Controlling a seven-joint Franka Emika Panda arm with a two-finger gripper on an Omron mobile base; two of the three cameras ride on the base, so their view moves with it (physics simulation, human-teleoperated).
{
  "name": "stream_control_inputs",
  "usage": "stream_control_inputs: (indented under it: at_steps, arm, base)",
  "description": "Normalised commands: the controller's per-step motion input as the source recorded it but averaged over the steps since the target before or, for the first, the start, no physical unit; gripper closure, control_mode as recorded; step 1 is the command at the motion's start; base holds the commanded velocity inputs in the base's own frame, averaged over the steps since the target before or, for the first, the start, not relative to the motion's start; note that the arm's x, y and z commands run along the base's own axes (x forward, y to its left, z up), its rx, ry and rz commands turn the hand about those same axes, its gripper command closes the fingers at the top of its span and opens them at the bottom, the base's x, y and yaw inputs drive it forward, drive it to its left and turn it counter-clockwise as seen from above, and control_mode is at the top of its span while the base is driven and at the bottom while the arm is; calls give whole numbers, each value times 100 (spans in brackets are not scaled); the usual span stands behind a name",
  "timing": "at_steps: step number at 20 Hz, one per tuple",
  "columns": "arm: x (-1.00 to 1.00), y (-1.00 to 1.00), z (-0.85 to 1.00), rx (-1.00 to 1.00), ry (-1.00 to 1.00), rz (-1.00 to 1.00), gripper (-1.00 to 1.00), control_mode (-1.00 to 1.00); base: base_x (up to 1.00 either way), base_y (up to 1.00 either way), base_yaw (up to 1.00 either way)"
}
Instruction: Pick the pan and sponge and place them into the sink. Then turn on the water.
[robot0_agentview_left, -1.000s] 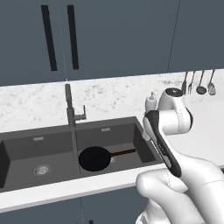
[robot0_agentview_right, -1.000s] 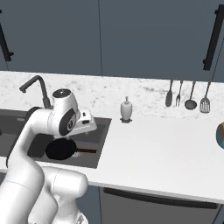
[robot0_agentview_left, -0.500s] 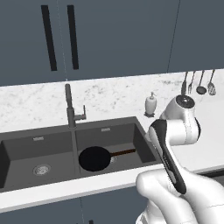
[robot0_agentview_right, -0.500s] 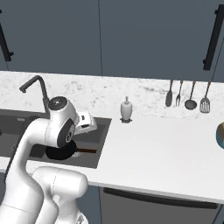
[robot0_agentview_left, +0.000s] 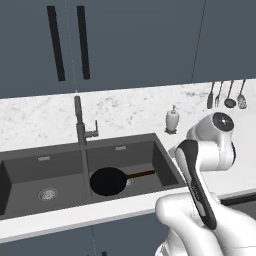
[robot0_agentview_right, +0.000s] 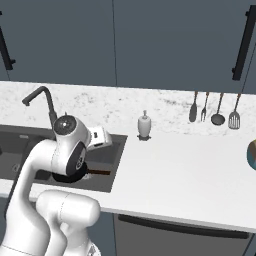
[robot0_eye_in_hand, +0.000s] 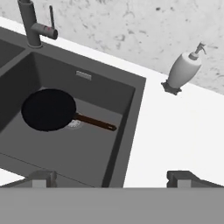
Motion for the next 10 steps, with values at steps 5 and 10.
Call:
stream_control_inputs:
  at_steps: [5,10]
  arm:
    - [2,-4,34,5,1,0,-100,-100]
    - [0,-1,0,0,1,1,-100,-100]
  base:
    - [0,0,0]
    - [0,0,0]
